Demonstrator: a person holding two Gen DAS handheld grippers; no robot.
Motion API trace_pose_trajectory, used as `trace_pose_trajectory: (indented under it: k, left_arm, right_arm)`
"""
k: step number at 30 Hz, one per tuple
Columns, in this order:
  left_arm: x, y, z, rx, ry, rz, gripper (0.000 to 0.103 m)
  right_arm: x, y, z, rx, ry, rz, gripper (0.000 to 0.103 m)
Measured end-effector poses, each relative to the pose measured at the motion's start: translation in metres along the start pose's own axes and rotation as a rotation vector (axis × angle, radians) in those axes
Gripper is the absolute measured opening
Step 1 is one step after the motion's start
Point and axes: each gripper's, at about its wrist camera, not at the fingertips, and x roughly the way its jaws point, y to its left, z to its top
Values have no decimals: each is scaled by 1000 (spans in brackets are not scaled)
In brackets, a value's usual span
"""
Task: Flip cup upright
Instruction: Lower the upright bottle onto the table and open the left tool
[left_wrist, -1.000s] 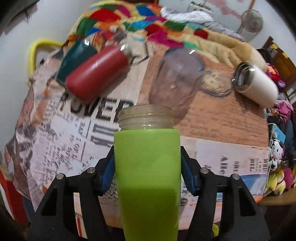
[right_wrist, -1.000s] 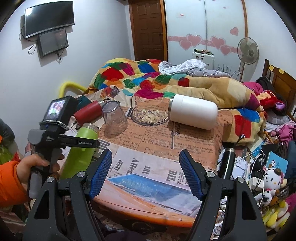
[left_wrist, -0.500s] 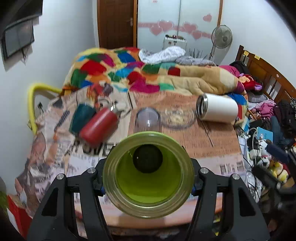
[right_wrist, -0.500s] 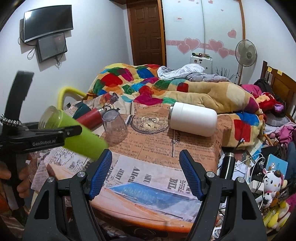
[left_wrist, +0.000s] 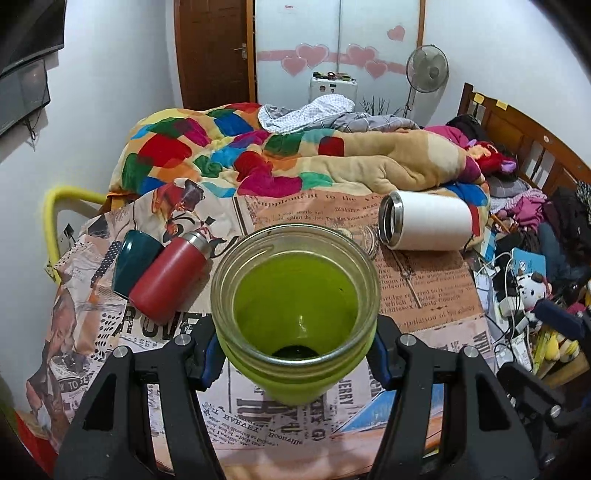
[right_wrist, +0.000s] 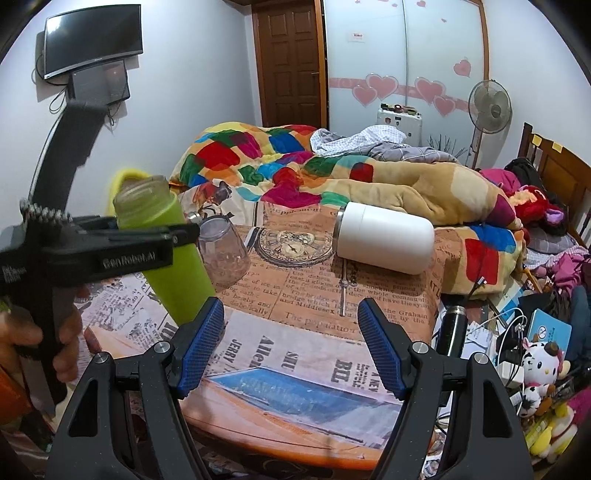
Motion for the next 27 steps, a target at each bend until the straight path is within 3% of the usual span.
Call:
trace_pose_trajectory:
  k: [12, 18, 21, 27]
  left_arm:
    - [3, -5, -10, 31, 28, -27, 62]
    - [-15, -1, -7, 56, 43, -39, 63]
    - [-50, 1, -5, 74, -14, -60, 64]
    - [-157, 11, -8, 75, -244, -71, 72]
  right_arm:
    - [-14, 6, 3, -7, -26, -17, 72]
    - [-36, 11, 10, 9, -71, -18, 72]
    - [-55, 15, 14, 18, -112, -12, 72]
    - [-109, 30, 27, 25, -247, 3, 72]
